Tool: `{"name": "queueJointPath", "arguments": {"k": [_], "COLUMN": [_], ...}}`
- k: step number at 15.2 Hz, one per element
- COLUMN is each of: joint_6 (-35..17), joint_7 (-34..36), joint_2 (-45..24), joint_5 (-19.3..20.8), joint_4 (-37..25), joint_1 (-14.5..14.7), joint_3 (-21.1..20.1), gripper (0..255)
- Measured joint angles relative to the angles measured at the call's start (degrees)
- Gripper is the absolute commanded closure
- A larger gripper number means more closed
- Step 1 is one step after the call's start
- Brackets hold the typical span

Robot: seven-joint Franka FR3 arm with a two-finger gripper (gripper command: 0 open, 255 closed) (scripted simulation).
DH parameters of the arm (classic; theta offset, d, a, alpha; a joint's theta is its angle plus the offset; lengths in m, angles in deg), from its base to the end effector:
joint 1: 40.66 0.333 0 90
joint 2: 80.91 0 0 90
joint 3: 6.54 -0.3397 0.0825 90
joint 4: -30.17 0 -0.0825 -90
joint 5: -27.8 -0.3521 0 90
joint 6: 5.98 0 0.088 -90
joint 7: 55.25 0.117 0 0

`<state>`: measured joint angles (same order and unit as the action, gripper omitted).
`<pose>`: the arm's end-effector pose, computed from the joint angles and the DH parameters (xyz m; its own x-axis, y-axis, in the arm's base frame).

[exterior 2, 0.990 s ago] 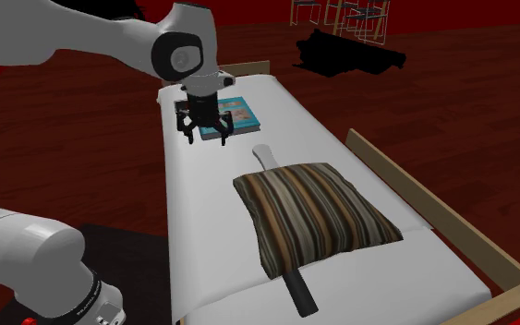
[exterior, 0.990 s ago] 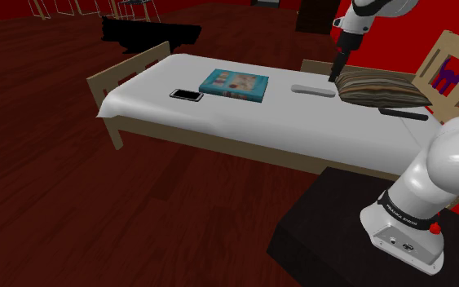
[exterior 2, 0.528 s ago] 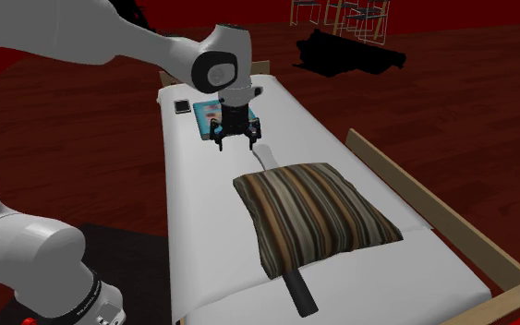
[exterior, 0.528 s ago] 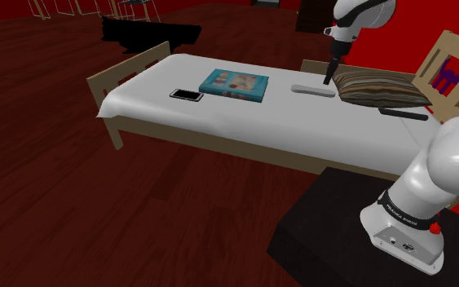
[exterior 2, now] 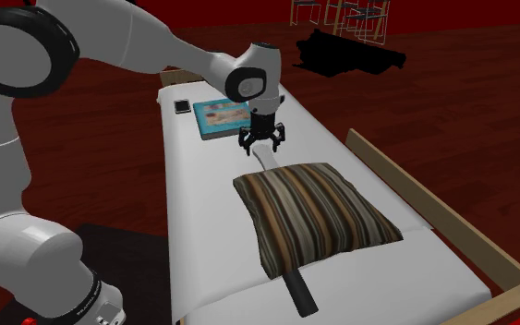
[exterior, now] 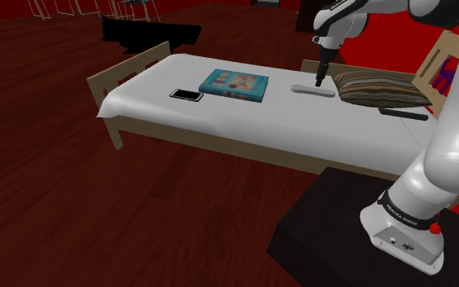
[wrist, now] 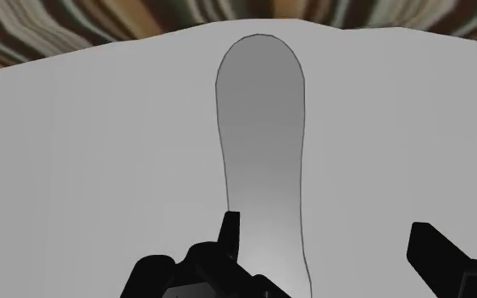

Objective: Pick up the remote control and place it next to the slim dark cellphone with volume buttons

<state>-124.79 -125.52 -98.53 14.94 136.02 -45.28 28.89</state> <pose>0.4822 -0.3515 0.4127 0.9059 0.4234 0.0108 0.4236 -0.9056 -0.0231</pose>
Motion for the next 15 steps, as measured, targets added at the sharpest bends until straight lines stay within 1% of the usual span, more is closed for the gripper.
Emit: {"name": "queueJointPath", "arguments": {"k": [2,4,10,15], "joint_6": [0.52,-0.02,-3.27,-3.61], "joint_7": [-3.09,-4.45,-5.71,-5.86], "joint_2": [-4.57,-6.18,-8.74,-9.03], "joint_5": [-2.29,-3.19,-4.93,-5.13], "joint_4": [-4.46,-5.31,-4.22,-4.16], "joint_1": [-2.13,-3.03,-3.76,-3.87], "joint_3": [-1.03,-1.47,-2.45,-2.56], "gripper": [0,0,0,0]}}
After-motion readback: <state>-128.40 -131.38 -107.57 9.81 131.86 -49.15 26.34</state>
